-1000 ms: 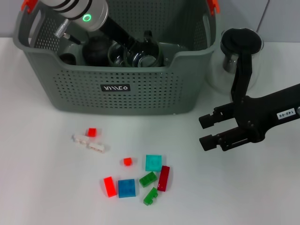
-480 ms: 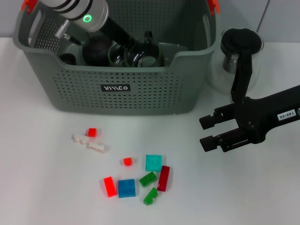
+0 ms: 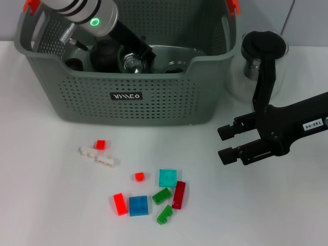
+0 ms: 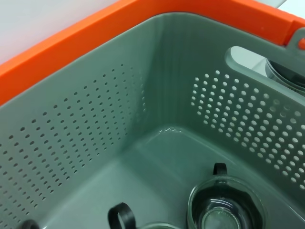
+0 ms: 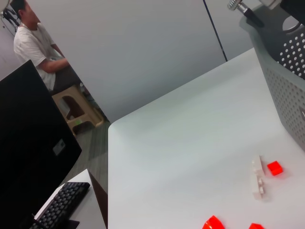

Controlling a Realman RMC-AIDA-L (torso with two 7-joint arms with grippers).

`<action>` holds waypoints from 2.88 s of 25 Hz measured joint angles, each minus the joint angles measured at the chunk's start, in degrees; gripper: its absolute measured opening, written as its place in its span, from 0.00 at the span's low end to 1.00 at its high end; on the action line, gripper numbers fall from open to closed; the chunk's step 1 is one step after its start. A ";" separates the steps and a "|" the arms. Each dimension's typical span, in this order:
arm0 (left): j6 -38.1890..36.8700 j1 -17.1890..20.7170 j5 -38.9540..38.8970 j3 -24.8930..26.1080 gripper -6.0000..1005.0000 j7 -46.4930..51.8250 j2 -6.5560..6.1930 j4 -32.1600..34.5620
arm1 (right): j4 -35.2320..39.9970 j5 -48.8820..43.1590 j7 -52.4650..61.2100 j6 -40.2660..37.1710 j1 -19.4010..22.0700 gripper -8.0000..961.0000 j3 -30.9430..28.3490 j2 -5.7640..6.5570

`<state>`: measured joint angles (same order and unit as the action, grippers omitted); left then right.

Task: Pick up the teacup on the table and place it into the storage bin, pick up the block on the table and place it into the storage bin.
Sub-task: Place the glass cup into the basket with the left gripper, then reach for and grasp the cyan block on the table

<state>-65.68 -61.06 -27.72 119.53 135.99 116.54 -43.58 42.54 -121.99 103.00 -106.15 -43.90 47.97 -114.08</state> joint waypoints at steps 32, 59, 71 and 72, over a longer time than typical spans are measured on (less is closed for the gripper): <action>-39.27 27.75 -34.29 22.29 0.67 -3.42 6.18 -50.18 | 0.52 0.22 -4.60 -6.68 0.11 0.80 -5.17 2.22; -44.07 41.27 -41.74 30.91 0.82 -34.24 0.91 -12.54 | 0.56 -0.80 1.86 0.23 -4.27 0.84 5.46 0.71; -46.45 41.41 -36.06 27.81 0.88 -45.99 -0.17 -8.22 | 0.70 -8.51 4.23 3.89 -8.43 0.92 8.90 -0.96; -46.51 41.43 -36.02 26.66 0.88 -46.04 -0.36 -8.05 | 0.70 -9.07 4.24 3.93 -8.70 0.92 8.90 -0.96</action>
<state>-112.20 -19.63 -63.74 146.19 89.96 116.18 -51.64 43.24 -131.06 107.24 -102.22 -52.61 56.87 -115.04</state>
